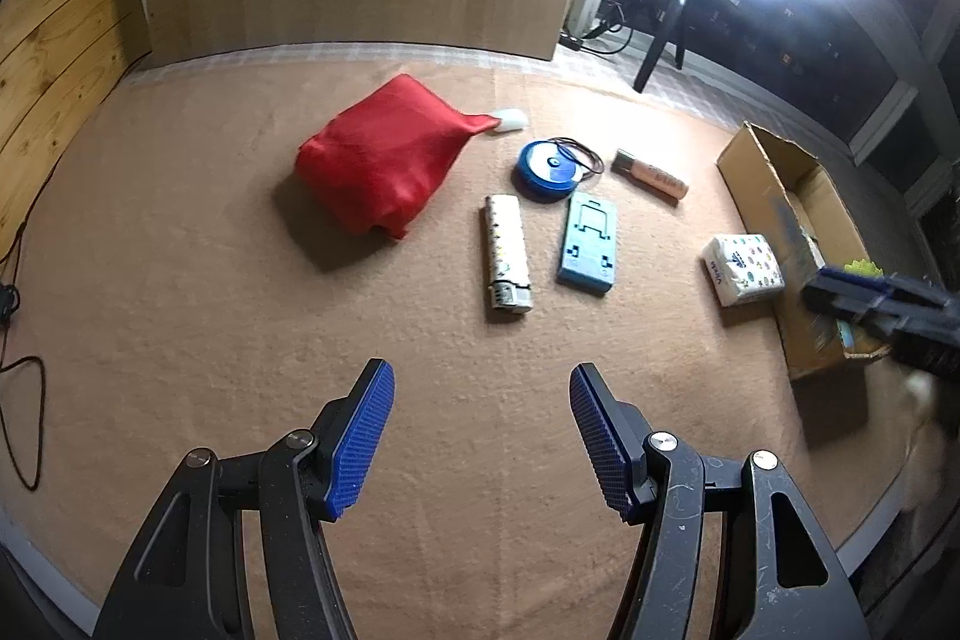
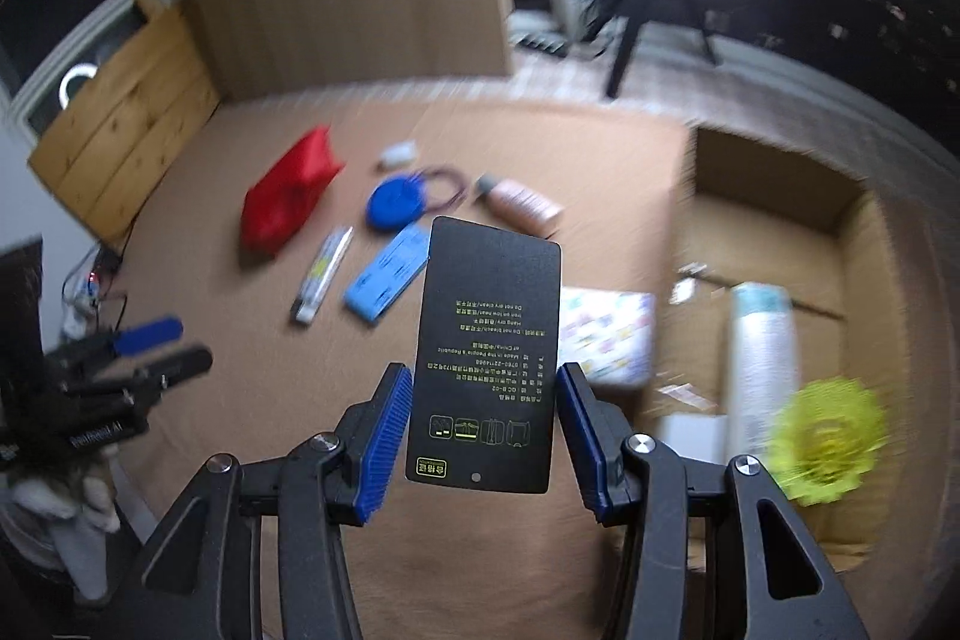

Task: Organize objects
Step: 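Lift the black card with the right gripper and drop it into the box, then grasp the patterned lighter with the left gripper while the right tool approaches the blue stand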

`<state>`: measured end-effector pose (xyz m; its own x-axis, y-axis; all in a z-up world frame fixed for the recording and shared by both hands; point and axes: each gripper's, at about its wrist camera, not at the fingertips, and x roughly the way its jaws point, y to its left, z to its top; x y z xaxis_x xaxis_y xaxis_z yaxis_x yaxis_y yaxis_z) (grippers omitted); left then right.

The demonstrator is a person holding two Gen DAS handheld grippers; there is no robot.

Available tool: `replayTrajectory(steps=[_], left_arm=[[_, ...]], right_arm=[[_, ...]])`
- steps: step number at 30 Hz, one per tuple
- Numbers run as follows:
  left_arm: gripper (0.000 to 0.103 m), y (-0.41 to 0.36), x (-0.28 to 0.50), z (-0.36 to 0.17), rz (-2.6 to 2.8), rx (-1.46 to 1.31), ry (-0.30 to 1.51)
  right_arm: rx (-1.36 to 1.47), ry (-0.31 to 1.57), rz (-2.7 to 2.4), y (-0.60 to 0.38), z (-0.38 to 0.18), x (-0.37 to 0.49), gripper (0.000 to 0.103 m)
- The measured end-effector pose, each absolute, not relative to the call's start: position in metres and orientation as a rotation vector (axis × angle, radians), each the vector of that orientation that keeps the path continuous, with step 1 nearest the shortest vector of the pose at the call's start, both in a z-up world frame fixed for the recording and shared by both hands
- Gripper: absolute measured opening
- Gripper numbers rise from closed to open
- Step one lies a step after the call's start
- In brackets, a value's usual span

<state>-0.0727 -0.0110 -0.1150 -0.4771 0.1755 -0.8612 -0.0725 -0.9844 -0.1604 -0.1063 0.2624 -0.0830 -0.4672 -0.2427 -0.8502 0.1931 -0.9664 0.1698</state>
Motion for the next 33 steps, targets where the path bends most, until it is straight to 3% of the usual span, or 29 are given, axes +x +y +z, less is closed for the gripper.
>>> replayTrajectory(steps=[12,22,25,33], left_arm=[[0.065,0.011,-0.084,-0.119,2.566,-1.532,-0.143],[0.065,0.026,-0.09,-0.123,2.558,-1.538,-0.127],[0.065,0.027,-0.09,-0.124,2.558,-1.543,-0.125],[0.065,0.024,-0.089,-0.125,2.558,-1.547,-0.122]], right_arm=[[1.5,-0.206,-2.691,0.366,-0.084,-0.136,0.046],[1.553,-0.224,-2.71,0.391,-0.098,-0.145,0.046],[1.571,-0.2,-2.735,0.392,-0.099,-0.146,0.056],[1.547,-0.247,-2.734,0.387,-0.093,-0.141,0.057]])
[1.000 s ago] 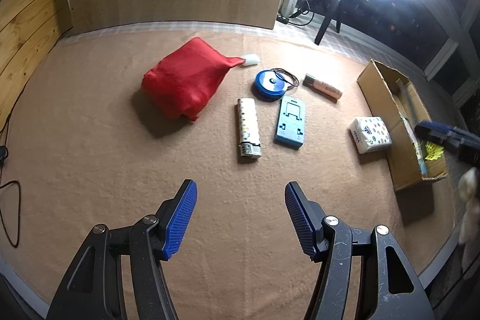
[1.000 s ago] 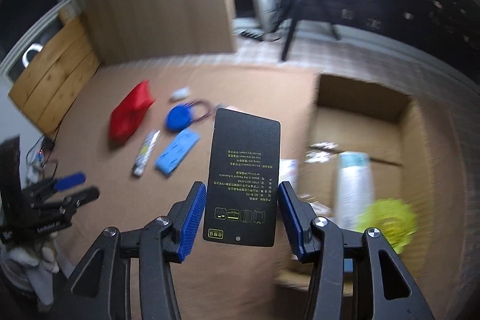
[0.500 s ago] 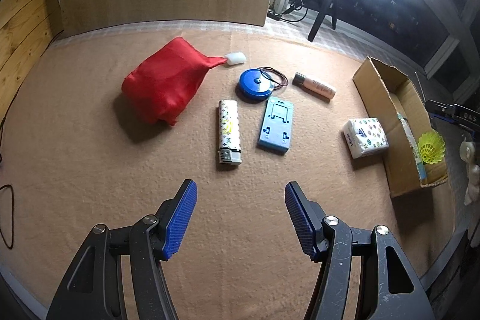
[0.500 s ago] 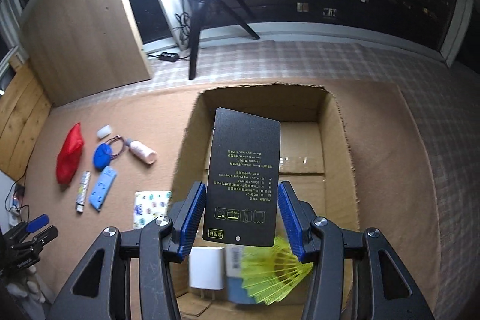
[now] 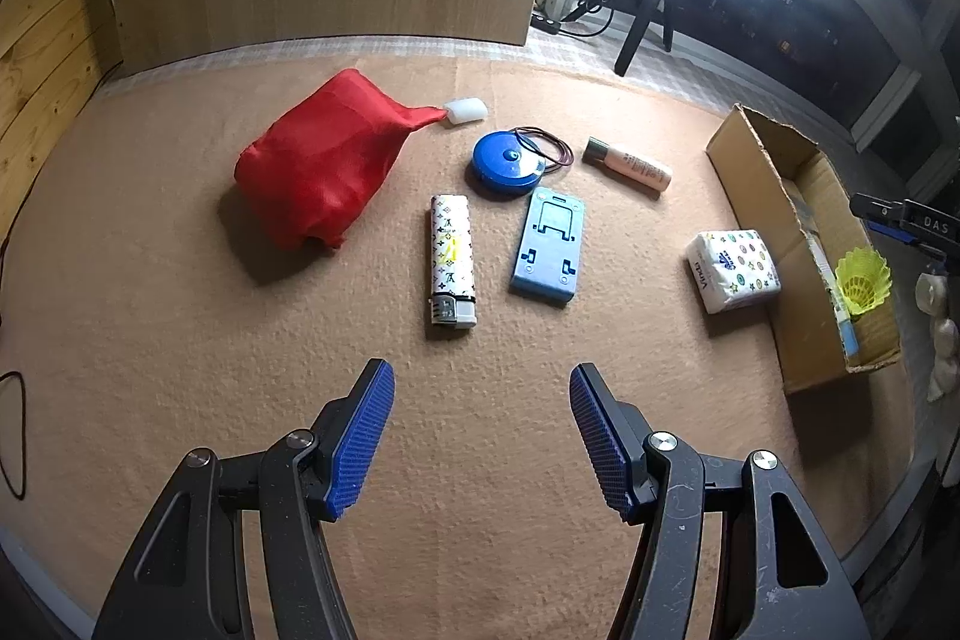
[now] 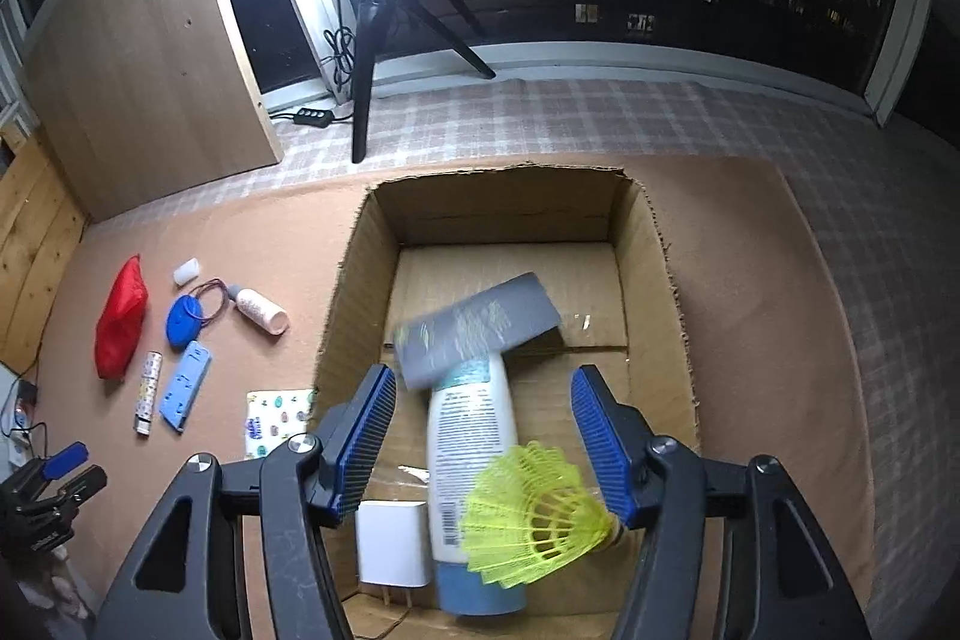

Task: Organize objects
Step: 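Grasp the patterned lighter with the left gripper while the right tool approaches the blue stand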

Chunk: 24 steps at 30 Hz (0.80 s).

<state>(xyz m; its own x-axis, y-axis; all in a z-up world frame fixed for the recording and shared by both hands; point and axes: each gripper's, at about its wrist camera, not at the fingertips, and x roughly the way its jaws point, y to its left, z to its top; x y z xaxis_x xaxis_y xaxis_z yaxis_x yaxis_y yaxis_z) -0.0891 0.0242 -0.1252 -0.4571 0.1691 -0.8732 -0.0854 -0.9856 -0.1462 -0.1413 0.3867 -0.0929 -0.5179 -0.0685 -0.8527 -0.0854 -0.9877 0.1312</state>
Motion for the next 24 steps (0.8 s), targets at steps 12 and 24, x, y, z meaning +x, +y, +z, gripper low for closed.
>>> replayTrajectory(steps=[12,24], left_arm=[[0.065,0.008,-0.09,-0.13,2.566,-1.559,-0.122],[0.065,-0.002,-0.134,-0.137,2.589,-1.557,-0.118]], right_arm=[[-1.575,0.4,2.855,0.331,-0.073,-0.134,0.057],[-1.806,0.518,2.859,0.236,-0.105,-0.164,0.057]])
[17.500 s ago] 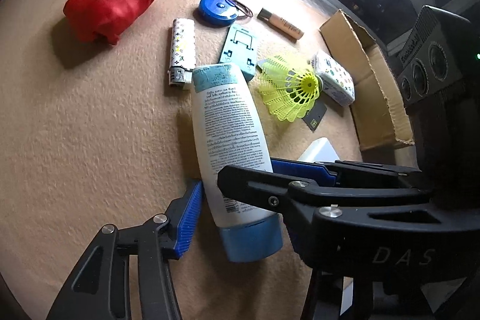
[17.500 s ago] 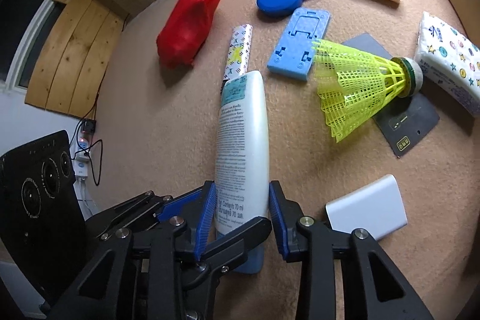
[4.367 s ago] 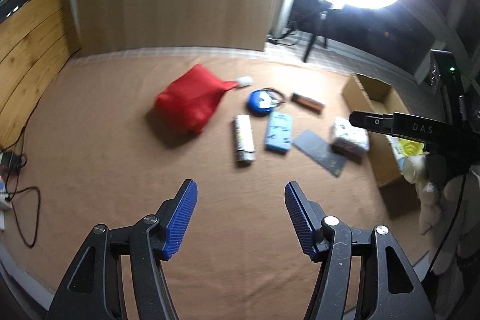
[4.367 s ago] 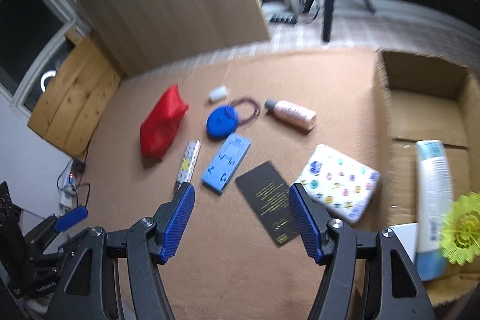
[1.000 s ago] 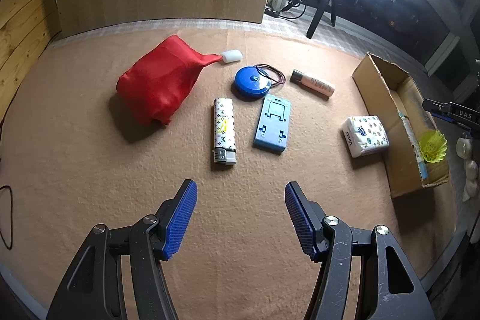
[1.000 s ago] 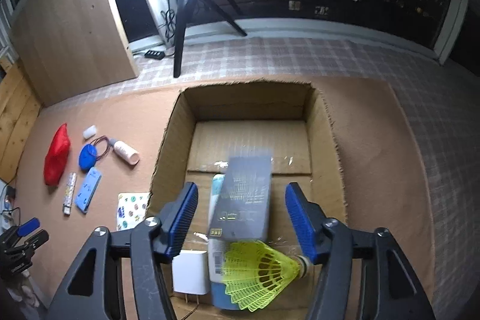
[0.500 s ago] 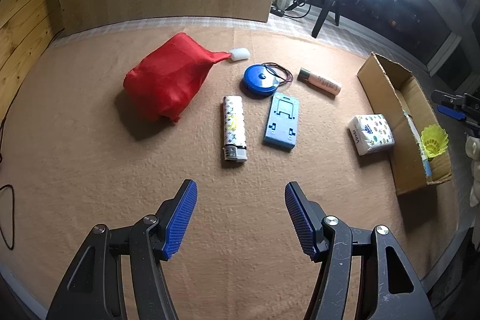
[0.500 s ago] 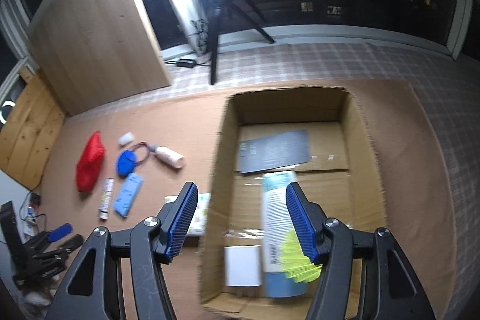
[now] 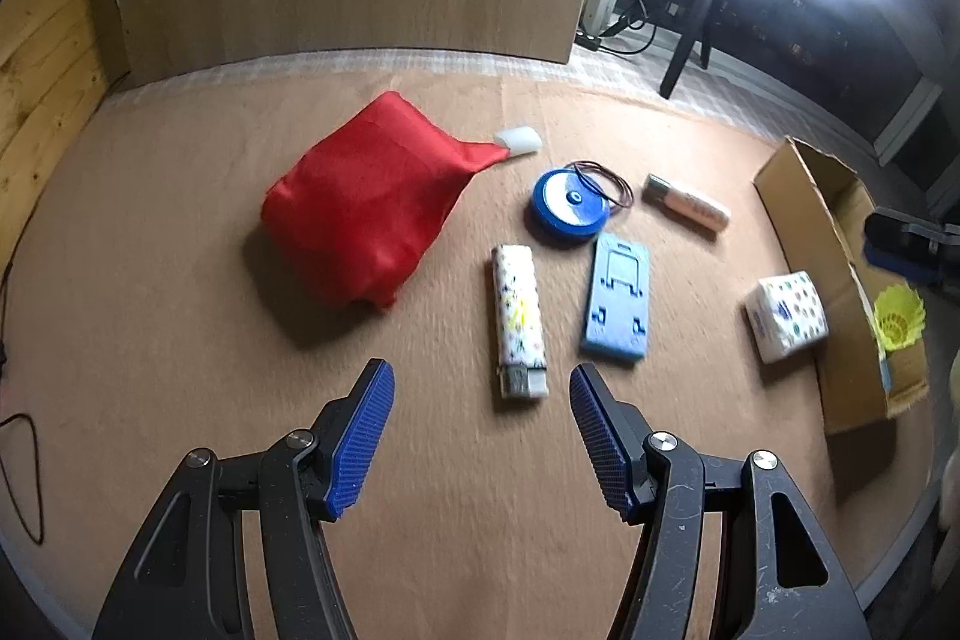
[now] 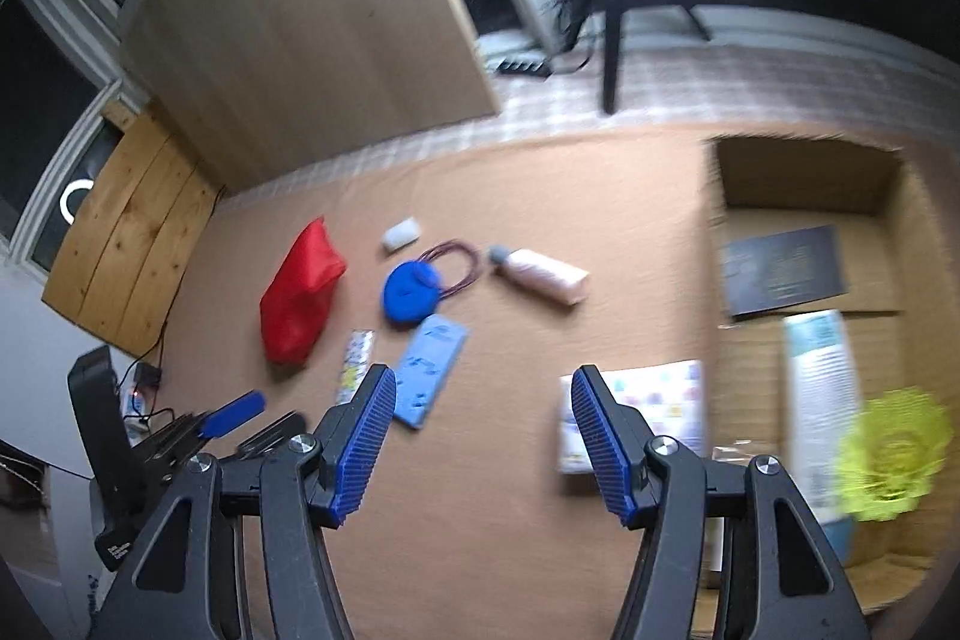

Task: Organize objects
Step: 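Grasp the patterned lighter with the left gripper while the right tool approaches the blue stand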

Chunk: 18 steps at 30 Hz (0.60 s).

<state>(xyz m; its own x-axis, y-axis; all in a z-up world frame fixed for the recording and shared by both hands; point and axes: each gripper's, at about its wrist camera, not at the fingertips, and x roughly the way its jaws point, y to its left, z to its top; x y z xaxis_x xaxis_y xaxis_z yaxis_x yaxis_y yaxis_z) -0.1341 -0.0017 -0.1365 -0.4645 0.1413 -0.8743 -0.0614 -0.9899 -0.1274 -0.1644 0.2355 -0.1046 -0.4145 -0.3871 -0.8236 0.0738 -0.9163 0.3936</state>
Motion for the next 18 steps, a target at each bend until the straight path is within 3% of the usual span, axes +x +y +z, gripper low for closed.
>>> replayTrajectory(steps=[7,9,11,18], left_arm=[[0.064,0.007,-0.161,-0.159,2.538,-1.598,-0.099],[0.064,0.008,-0.166,-0.166,2.527,-1.612,-0.103],[0.061,0.01,-0.171,-0.172,2.514,-1.625,-0.107],[0.052,0.014,-0.182,-0.183,2.495,-1.637,-0.091]], right_arm=[[1.667,-0.54,-2.295,0.203,-0.15,-0.194,0.057],[1.704,-0.564,-2.288,0.198,-0.16,-0.202,0.052],[1.734,-0.546,-2.29,0.191,-0.168,-0.209,0.047],[1.788,-0.41,-2.342,0.17,-0.179,-0.221,0.046]])
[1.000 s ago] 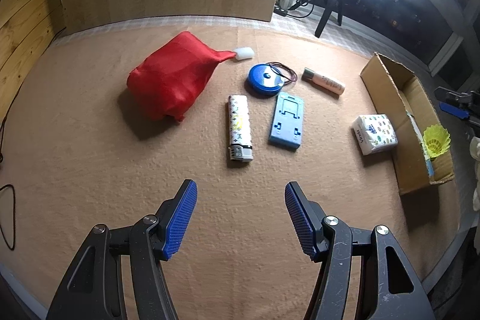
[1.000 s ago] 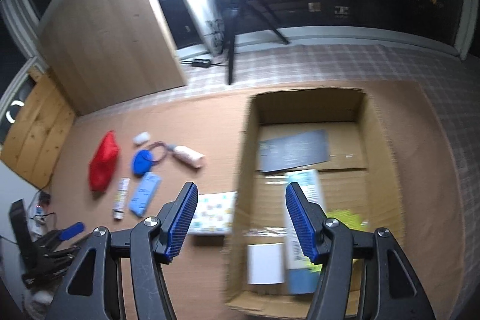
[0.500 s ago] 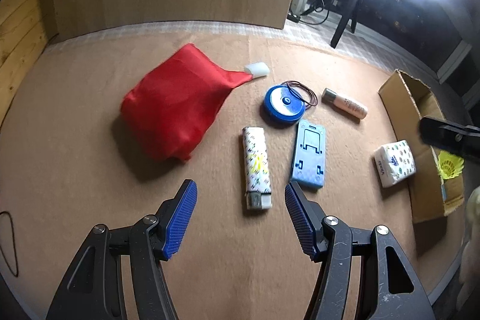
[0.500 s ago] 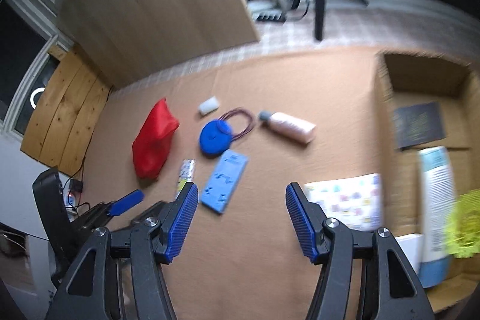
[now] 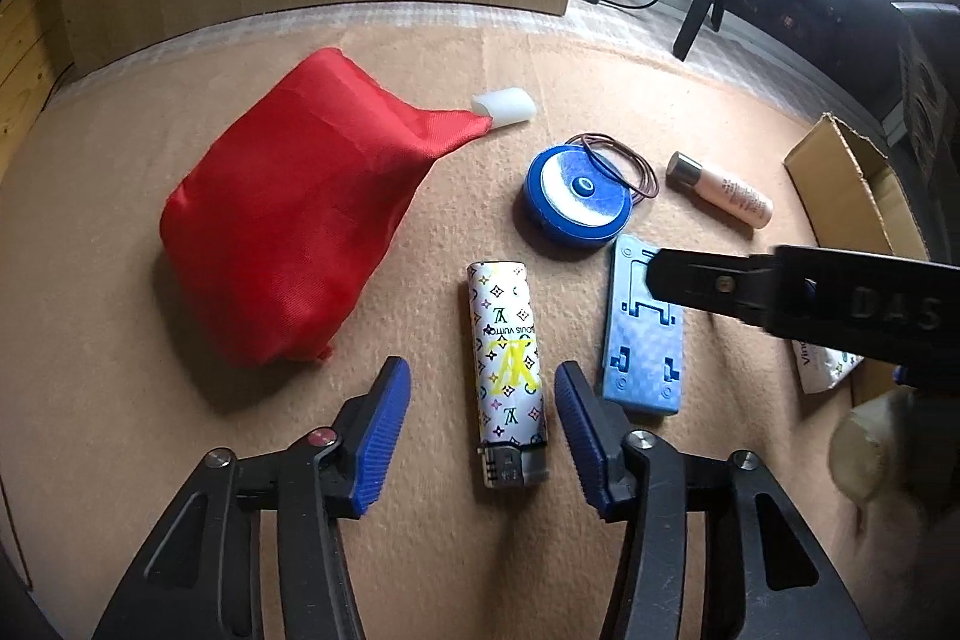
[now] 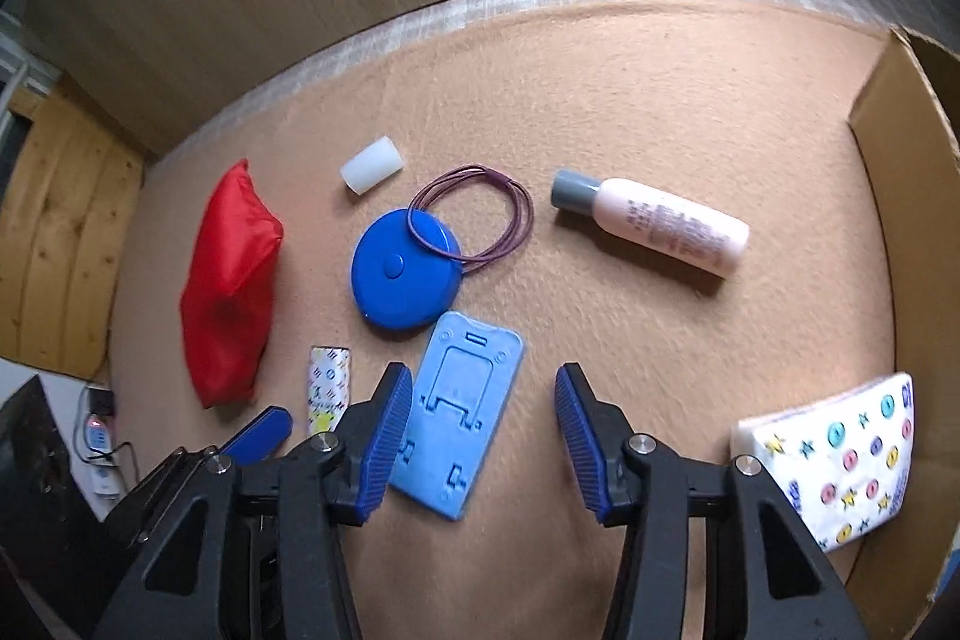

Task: Organize objects
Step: 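Grasp the patterned lighter with the left gripper while the right tool approaches the blue stand, then grasp the blue phone stand with the right gripper while the left gripper lifts the lighter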

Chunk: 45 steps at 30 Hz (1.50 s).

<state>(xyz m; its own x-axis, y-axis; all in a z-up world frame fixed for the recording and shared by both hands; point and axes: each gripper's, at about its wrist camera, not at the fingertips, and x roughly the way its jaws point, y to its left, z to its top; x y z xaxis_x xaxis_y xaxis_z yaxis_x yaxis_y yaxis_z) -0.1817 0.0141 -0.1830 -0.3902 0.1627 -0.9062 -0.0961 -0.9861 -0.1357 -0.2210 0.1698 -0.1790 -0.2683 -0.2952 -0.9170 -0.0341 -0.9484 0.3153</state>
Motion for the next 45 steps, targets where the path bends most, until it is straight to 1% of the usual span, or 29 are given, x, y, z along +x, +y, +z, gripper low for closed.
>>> replayTrajectory(steps=[5,8,10,11,13,15,16,18,20,23,25,32,35,36,38,41,44,45], left_arm=[[0.05,0.013,-0.183,-0.184,2.5,-1.628,-0.087],[0.047,0.014,-0.182,-0.184,2.508,-1.625,-0.075],[0.041,0.014,-0.182,-0.184,2.513,-1.624,-0.063],[0.04,0.013,-0.181,-0.183,2.516,-1.623,-0.058],[0.033,0.011,-0.181,-0.183,2.517,-1.622,-0.072],[0.027,0.007,-0.179,-0.183,2.519,-1.621,-0.085],[0.025,0.005,-0.177,-0.183,2.518,-1.622,-0.09],[0.025,0.003,-0.174,-0.183,2.514,-1.621,-0.102],[0.025,0.003,-0.169,-0.183,2.513,-1.618,-0.099],[0.025,0.005,-0.164,-0.182,2.516,-1.614,-0.096],[0.025,0.005,-0.163,-0.182,2.515,-1.618,-0.101],[0.025,0.004,-0.162,-0.181,2.513,-1.618,-0.105],[0.025,0.003,-0.161,-0.181,2.511,-1.617,-0.102],[0.025,0.003,-0.161,-0.181,2.509,-1.615,-0.103],[0.025,0.001,-0.161,-0.181,2.507,-1.613,-0.107],[0.025,0.0,-0.161,-0.181,2.507,-1.612,-0.105],[0.025,0.0,-0.162,-0.182,2.506,-1.609,-0.111],[0.025,0.0,-0.161,-0.182,2.505,-1.608,-0.112]], right_arm=[[1.789,-0.275,-2.385,0.158,-0.178,-0.222,0.046],[1.781,-0.158,-2.398,0.15,-0.178,-0.221,0.046],[1.761,-0.087,-2.407,0.147,-0.178,-0.217,0.044],[1.745,-0.077,-2.406,0.149,-0.178,-0.214,0.043],[1.733,-0.099,-2.394,0.155,-0.178,-0.211,0.037],[1.73,-0.127,-2.374,0.16,-0.177,-0.208,0.027],[1.727,-0.134,-2.365,0.161,-0.177,-0.207,0.026],[1.722,-0.151,-2.348,0.163,-0.178,-0.206,0.023],[1.736,-0.192,-2.334,0.168,-0.177,-0.205,0.022],[1.748,-0.255,-2.338,0.169,-0.175,-0.207,0.023],[1.758,-0.25,-2.342,0.165,-0.176,-0.209,0.024],[1.766,-0.128,-2.388,0.142,-0.177,-0.218,0.035],[1.751,-0.049,-2.38,0.137,-0.177,-0.218,0.034],[1.756,-0.052,-2.37,0.138,-0.177,-0.219,0.034],[1.796,-0.163,-2.339,0.145,-0.177,-0.223,0.033],[1.823,-0.258,-2.326,0.151,-0.177,-0.225,0.035],[1.82,-0.204,-2.336,0.145,-0.177,-0.225,0.038],[1.815,-0.165,-2.337,0.141,-0.177,-0.225,0.041]])
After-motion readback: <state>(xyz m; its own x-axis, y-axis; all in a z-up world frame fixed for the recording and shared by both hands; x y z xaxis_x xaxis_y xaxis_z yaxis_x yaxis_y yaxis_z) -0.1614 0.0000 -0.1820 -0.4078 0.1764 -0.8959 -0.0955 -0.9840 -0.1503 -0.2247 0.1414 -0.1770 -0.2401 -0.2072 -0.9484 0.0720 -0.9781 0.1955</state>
